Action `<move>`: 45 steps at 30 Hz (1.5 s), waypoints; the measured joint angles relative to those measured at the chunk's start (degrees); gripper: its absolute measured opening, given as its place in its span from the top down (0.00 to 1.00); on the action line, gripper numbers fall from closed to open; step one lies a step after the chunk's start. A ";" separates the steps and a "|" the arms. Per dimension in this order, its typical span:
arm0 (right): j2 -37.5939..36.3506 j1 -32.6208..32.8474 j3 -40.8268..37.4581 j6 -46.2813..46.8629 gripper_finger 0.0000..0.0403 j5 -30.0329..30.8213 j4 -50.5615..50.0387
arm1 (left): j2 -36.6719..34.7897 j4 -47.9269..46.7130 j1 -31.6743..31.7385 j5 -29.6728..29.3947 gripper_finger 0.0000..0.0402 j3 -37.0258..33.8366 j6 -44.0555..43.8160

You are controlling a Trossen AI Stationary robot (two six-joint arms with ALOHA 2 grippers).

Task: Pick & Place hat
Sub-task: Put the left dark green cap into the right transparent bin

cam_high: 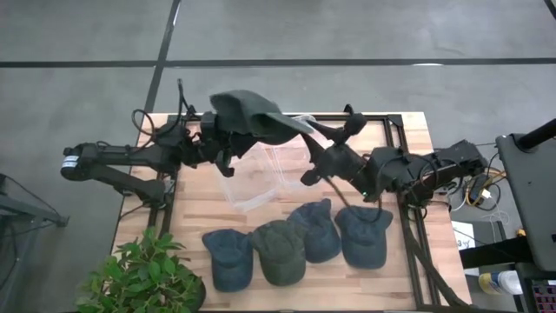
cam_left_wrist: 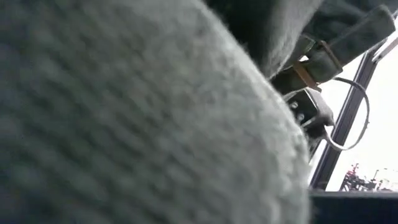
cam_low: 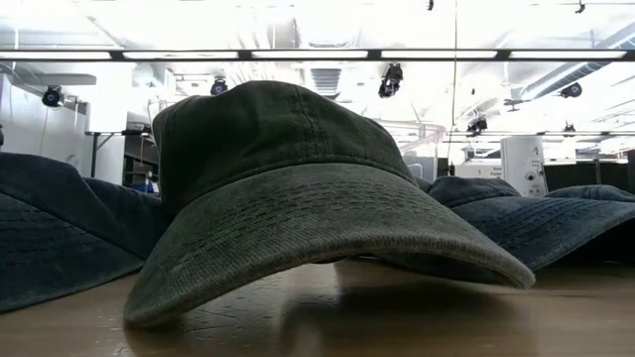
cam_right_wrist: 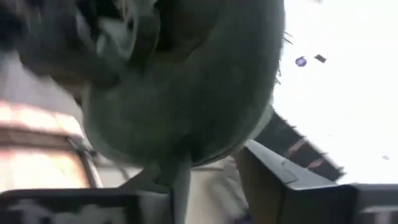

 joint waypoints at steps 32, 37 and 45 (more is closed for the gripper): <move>23.89 8.58 -0.11 10.25 0.65 27.13 -49.06 | -3.91 -32.57 9.75 3.10 0.99 1.54 -22.73; 28.35 8.94 0.06 5.27 0.67 27.09 -49.34 | -2.78 -38.60 9.64 8.17 0.99 1.45 -23.31; 26.45 10.54 3.44 6.57 0.67 27.09 -48.97 | -2.58 -42.08 9.69 10.45 0.99 1.40 -22.71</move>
